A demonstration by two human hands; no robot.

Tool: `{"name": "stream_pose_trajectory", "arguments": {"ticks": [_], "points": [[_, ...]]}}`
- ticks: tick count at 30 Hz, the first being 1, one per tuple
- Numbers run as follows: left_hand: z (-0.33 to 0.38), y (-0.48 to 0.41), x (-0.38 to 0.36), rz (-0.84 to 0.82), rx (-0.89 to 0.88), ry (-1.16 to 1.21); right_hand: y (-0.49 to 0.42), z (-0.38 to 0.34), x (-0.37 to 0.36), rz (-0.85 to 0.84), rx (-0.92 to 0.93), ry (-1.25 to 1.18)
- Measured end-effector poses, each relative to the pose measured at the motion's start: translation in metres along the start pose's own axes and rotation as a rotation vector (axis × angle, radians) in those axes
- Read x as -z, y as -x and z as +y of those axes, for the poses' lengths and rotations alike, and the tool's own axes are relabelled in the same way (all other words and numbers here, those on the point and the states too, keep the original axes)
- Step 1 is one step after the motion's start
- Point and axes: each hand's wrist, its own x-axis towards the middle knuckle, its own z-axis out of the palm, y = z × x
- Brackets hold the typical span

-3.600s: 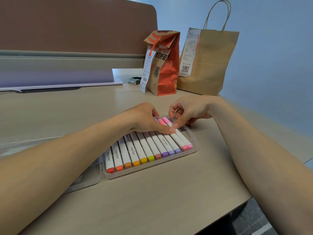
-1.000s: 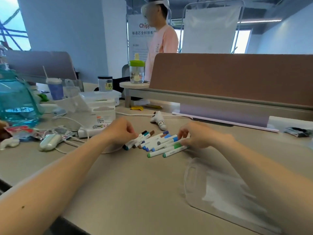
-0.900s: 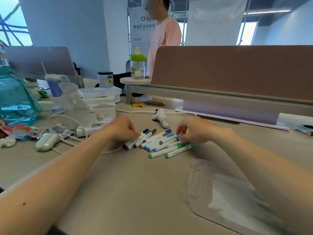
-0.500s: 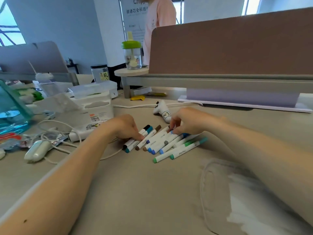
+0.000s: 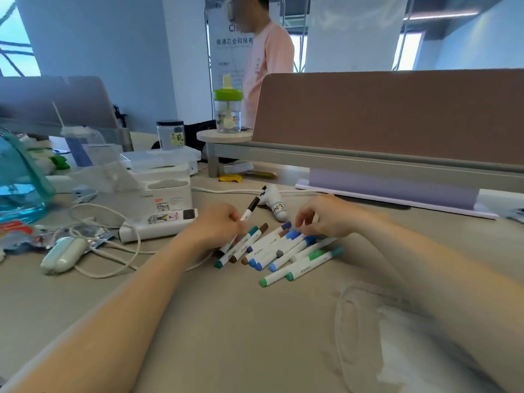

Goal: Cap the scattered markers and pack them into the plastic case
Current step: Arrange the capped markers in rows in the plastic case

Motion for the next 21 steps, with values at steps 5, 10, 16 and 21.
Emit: {"name": "stream_pose_trajectory", "arguments": {"ticks": [5,10,16,21], "points": [[-0.005,-0.006,-0.008,-0.012,0.02,0.084,-0.014,0.018,0.01,-0.195,0.038,0.094],[0.0,-0.006,-0.014,0.013,-0.023,0.106,-0.009,0.025,0.001,-0.169,0.074,0.114],[0.011,0.006,-0.015,-0.005,-0.079,0.207,0.01,0.016,0.009,-0.031,0.023,0.105],[0.027,0.02,-0.004,-0.032,-0.172,0.39,0.043,0.02,0.033,0.066,0.014,0.152]]}}
